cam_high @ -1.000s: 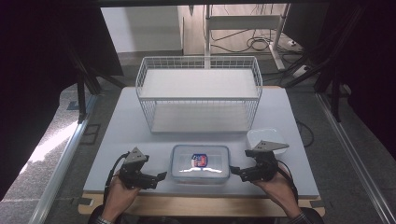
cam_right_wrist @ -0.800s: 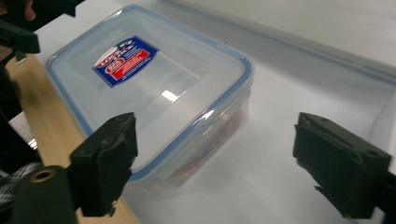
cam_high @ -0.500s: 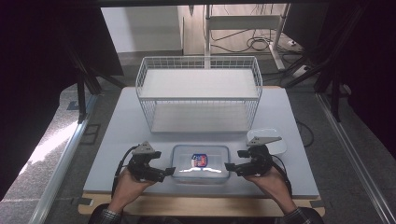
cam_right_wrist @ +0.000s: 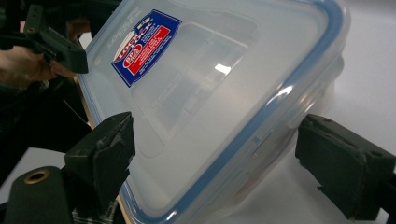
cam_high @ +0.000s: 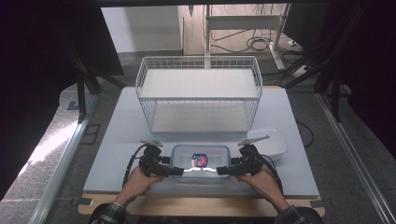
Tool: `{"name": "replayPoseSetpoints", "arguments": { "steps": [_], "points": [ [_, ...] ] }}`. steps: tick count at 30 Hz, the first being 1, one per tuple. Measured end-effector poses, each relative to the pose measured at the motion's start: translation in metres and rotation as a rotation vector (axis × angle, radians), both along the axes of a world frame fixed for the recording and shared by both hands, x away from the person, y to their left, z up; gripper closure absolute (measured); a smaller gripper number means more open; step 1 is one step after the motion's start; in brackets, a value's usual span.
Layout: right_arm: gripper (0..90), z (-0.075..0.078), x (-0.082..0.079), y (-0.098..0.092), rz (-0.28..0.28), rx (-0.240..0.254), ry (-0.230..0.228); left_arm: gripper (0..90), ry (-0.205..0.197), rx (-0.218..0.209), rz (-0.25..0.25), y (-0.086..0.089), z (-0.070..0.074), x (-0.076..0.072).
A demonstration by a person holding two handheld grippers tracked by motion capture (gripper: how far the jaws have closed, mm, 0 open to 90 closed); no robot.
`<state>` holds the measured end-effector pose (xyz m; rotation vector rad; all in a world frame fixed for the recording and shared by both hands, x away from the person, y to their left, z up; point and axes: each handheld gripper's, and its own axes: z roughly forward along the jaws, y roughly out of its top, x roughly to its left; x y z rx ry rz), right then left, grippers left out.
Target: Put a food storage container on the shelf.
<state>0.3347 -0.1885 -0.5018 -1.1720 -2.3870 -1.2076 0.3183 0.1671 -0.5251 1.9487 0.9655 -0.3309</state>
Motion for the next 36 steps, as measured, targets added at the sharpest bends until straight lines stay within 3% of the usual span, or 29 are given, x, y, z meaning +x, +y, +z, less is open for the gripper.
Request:
{"name": "replayPoseSetpoints", "arguments": {
  "steps": [2,7,9,11,14,19,22,33,36],
  "points": [
    [15.1,0.0,0.0,-0.001,-0.008,0.008,0.022,11.3,-0.015,0.004,0.004,0.003,0.003,-0.003],
    [24.6,0.0,-0.002,-0.007,-0.032,0.035,0.097,21.7,0.021,-0.019,0.028,0.01,0.005,-0.008],
    [34.8,0.003,-0.004,-0.012,-0.054,0.063,0.092,26.0,-0.01,-0.013,0.02,0.013,0.009,-0.015],
    [40.7,0.005,-0.004,-0.016,-0.067,0.091,0.093,34.6,-0.019,-0.054,0.053,0.019,0.01,-0.025],
    [48.3,0.012,-0.007,-0.019,-0.079,0.104,0.078,43.2,-0.016,-0.071,0.079,0.021,0.012,-0.031],
    [50.3,0.014,-0.015,-0.021,-0.088,0.109,0.059,47.8,-0.008,-0.094,0.124,0.021,0.013,-0.036],
    [51.6,0.015,-0.019,-0.021,-0.107,0.111,0.054,48.1,-0.009,-0.082,0.146,0.019,0.016,-0.038],
    [53.6,0.023,-0.027,-0.016,-0.132,0.084,-0.009,48.8,-0.05,-0.057,0.19,0.017,0.025,-0.037],
    [53.6,0.028,-0.025,-0.015,-0.127,0.09,-0.034,48.8,-0.077,-0.061,0.195,0.018,0.032,-0.036]
  ]
}}
